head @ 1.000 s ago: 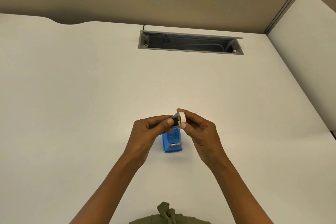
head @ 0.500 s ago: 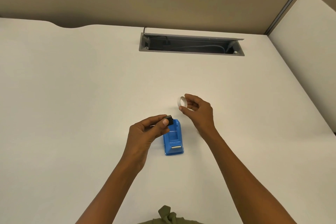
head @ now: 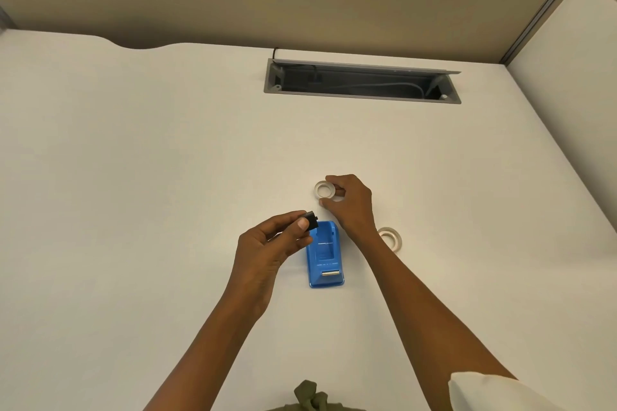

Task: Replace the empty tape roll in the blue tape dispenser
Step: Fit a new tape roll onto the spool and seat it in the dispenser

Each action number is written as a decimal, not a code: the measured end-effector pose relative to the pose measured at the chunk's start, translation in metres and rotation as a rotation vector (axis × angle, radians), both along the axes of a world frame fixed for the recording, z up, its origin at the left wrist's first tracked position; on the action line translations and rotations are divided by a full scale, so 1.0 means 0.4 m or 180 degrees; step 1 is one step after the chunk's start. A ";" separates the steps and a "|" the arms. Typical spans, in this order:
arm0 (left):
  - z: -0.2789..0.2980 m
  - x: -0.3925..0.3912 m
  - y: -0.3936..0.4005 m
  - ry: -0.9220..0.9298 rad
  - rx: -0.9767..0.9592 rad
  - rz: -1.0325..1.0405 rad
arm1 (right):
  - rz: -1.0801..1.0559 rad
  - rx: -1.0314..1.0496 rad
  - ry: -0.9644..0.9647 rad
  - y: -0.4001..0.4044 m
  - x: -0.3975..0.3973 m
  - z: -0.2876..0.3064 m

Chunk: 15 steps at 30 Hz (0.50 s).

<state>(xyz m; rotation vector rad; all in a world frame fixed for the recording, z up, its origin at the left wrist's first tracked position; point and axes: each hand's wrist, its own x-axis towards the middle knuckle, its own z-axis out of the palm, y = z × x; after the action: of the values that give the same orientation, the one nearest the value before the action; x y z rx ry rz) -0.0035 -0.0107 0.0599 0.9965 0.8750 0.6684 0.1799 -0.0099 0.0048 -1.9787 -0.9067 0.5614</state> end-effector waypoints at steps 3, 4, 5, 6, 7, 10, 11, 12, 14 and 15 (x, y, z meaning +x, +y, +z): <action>-0.001 0.003 -0.001 0.0000 -0.0004 -0.0015 | 0.0091 -0.0023 0.0050 -0.003 0.001 0.009; -0.002 0.004 -0.002 0.0006 -0.0003 -0.0016 | 0.0128 -0.0017 0.0091 -0.007 0.005 0.015; -0.002 0.004 -0.002 0.0009 -0.0005 -0.0013 | 0.0151 -0.0011 0.0137 -0.012 0.011 0.023; -0.004 0.004 -0.003 0.0001 -0.0014 -0.0010 | 0.0153 0.0000 0.0181 -0.021 0.019 0.032; -0.005 0.003 -0.002 -0.0017 -0.0027 -0.0012 | 0.0138 0.0017 0.0213 -0.034 0.029 0.041; -0.007 0.000 -0.001 -0.0067 -0.0067 -0.0034 | 0.0031 0.0057 0.0144 -0.087 0.061 0.061; -0.008 0.000 -0.001 -0.0086 -0.0078 -0.0044 | -0.0009 0.0020 0.0062 -0.108 0.071 0.064; -0.008 0.000 -0.001 -0.0105 -0.0087 -0.0055 | -0.0028 -0.0065 -0.0046 -0.129 0.081 0.065; -0.008 0.002 -0.003 -0.0107 -0.0090 -0.0080 | -0.0001 -0.0361 -0.0300 -0.170 0.095 0.060; -0.009 0.004 -0.004 -0.0093 -0.0093 -0.0089 | 0.0035 -0.0538 -0.0434 -0.189 0.099 0.055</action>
<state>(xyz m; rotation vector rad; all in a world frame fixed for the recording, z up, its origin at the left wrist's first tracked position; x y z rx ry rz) -0.0020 -0.0122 0.0565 0.9689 0.8417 0.6433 0.2194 -0.0855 0.0267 -2.1871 -0.9811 0.5290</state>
